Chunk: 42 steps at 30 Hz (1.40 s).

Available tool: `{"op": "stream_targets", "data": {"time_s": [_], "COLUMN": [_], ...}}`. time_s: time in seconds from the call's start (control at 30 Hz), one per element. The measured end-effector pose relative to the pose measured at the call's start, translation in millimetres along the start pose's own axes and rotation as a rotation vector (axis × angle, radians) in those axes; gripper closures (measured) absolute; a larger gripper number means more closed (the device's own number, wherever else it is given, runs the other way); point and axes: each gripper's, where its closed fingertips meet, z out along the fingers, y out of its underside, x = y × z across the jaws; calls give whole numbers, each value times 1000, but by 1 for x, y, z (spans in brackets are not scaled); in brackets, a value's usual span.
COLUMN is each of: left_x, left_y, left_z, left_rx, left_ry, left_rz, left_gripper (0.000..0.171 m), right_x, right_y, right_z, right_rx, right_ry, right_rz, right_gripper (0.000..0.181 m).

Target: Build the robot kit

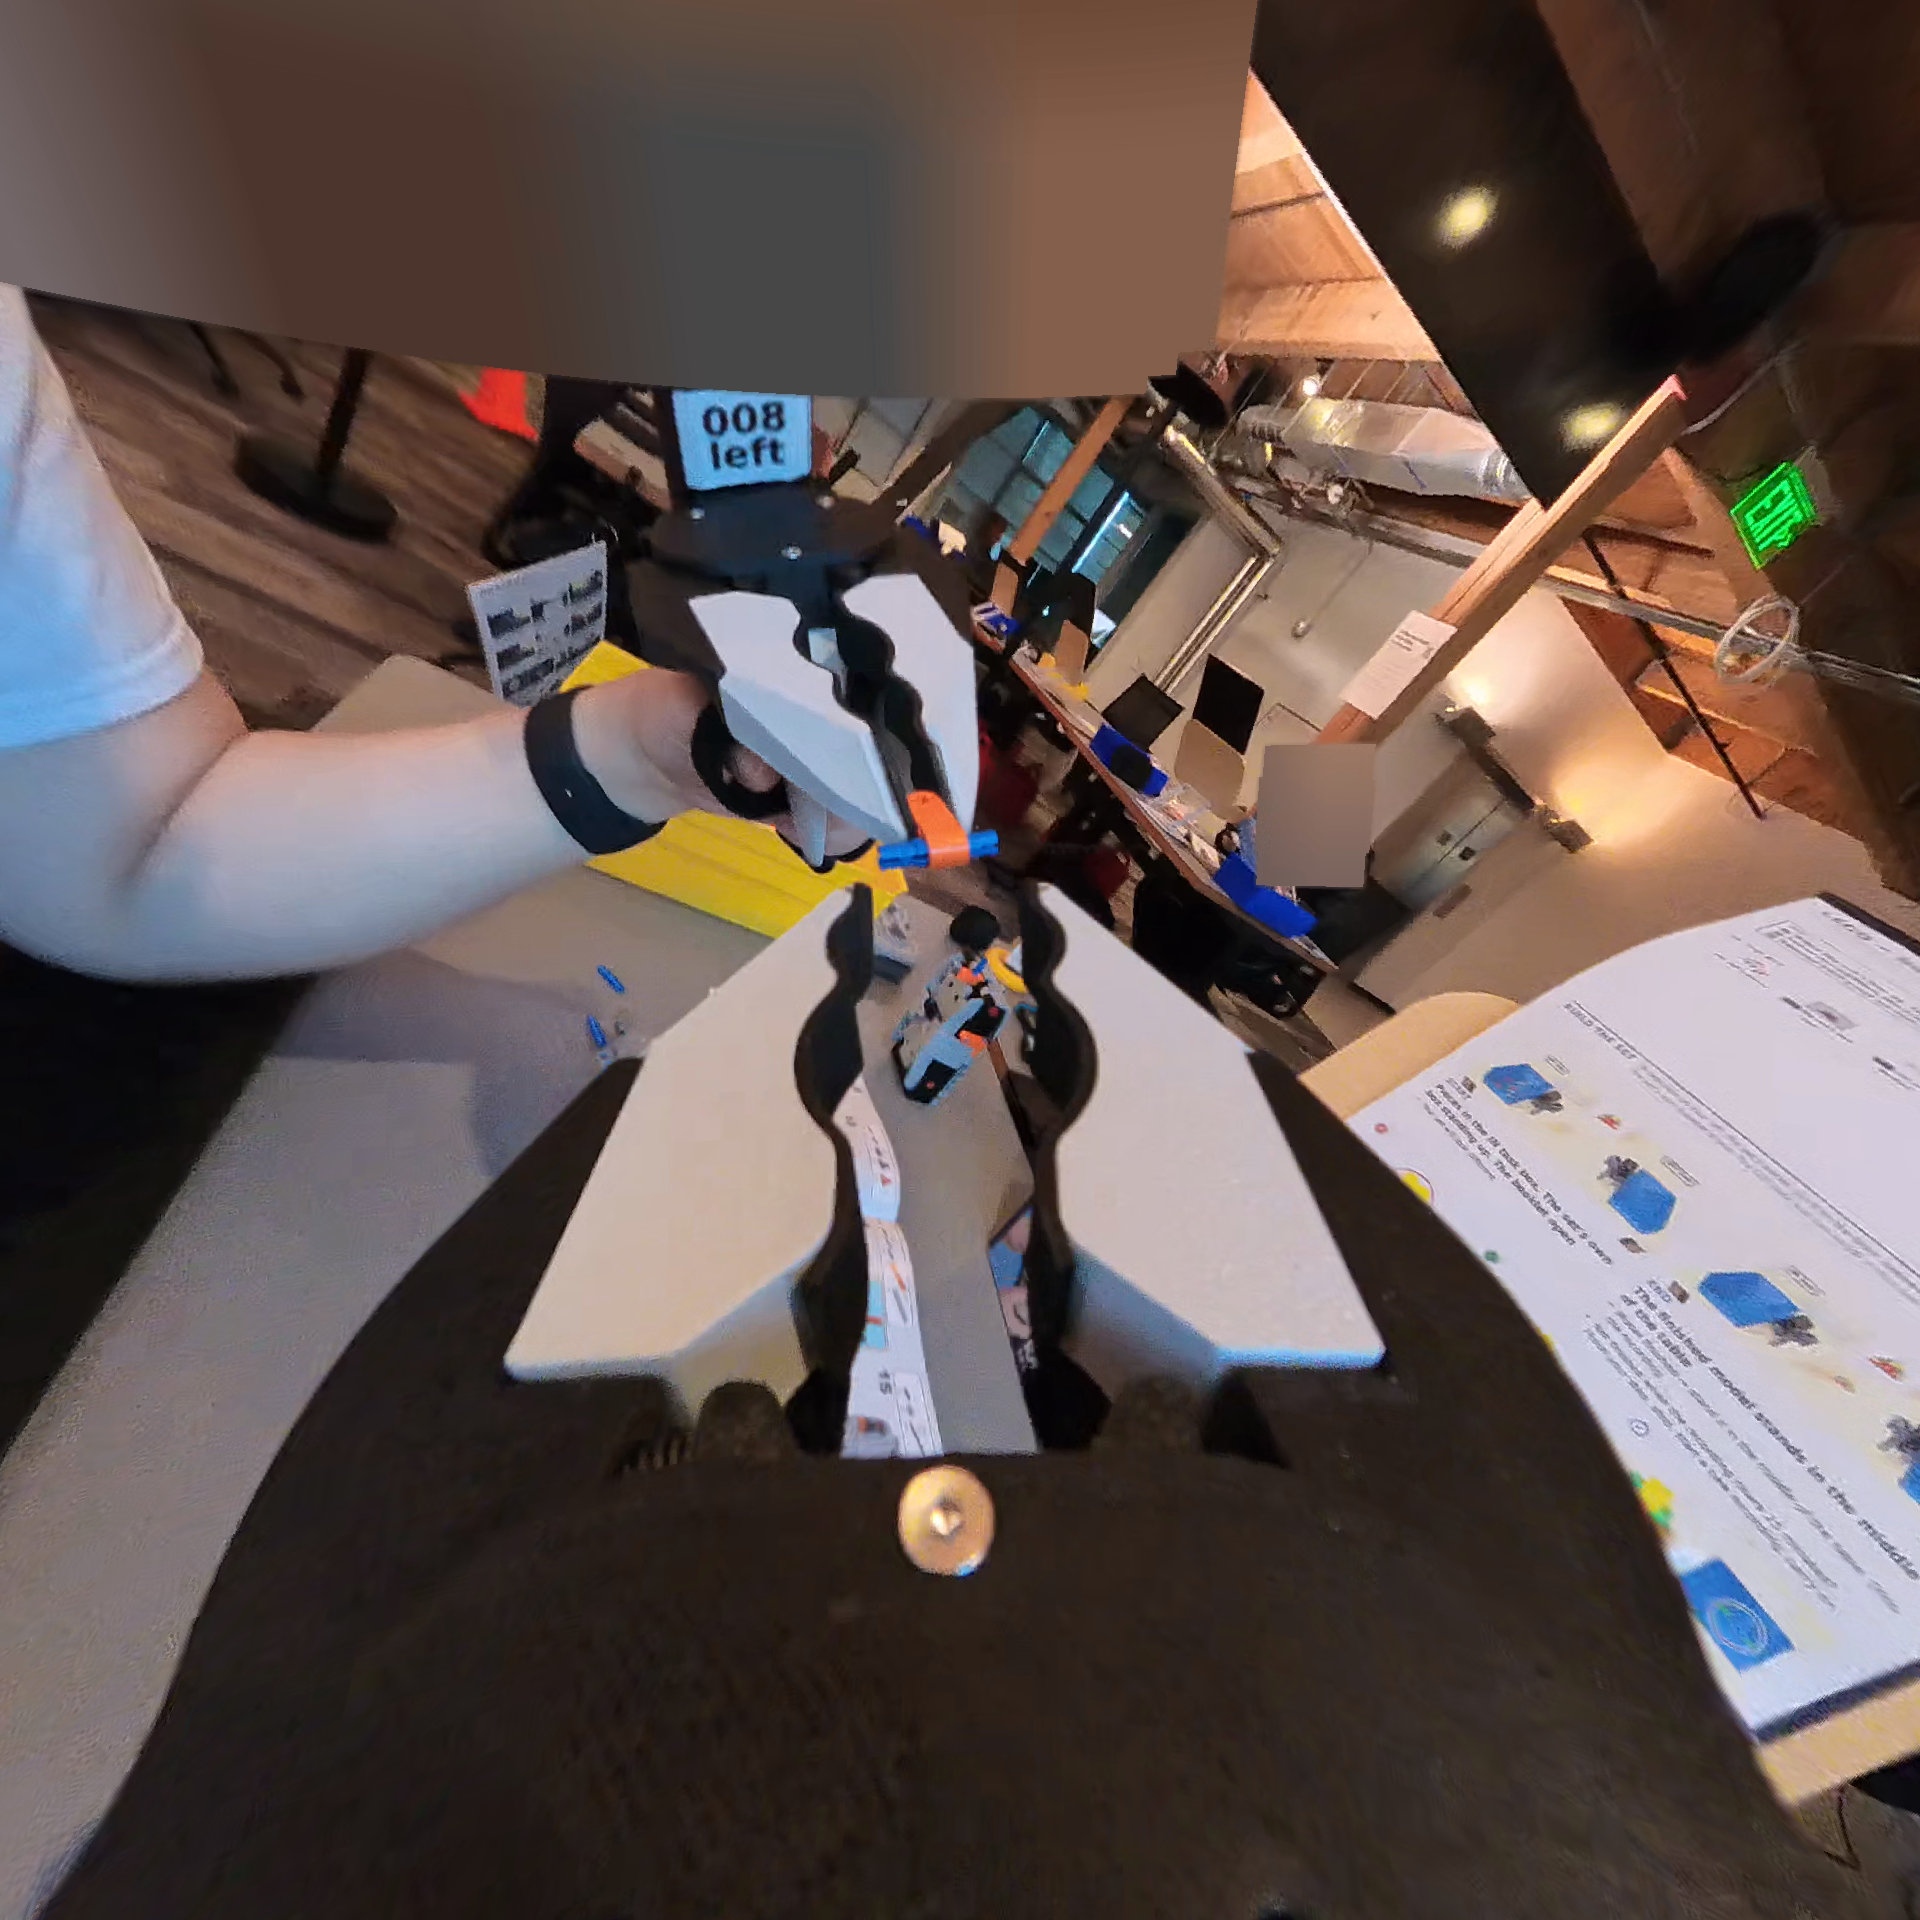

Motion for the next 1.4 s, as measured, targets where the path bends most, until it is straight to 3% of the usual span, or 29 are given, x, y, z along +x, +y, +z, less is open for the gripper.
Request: {"op": "stream_targets", "data": {"time_s": [0.2, 0.83, 1.4], "left_x": [2, 5, 13], "left_y": [-1, -5, -11], "left_z": [1, 2, -7], "left_rx": [-2, 25, 22], "left_ry": [7, 29, 58], "left_rz": [-4, -29, 75], "left_gripper": [166, 166, 166], "right_x": [-5, -8, -19], "right_y": [-4, -9, -16], "right_z": [2, 3, 6], "right_rx": [0, 8, -6], "right_ry": [-3, -3, 3], "right_rz": [-58, -90, -247], "right_gripper": [164, 165, 167]}}
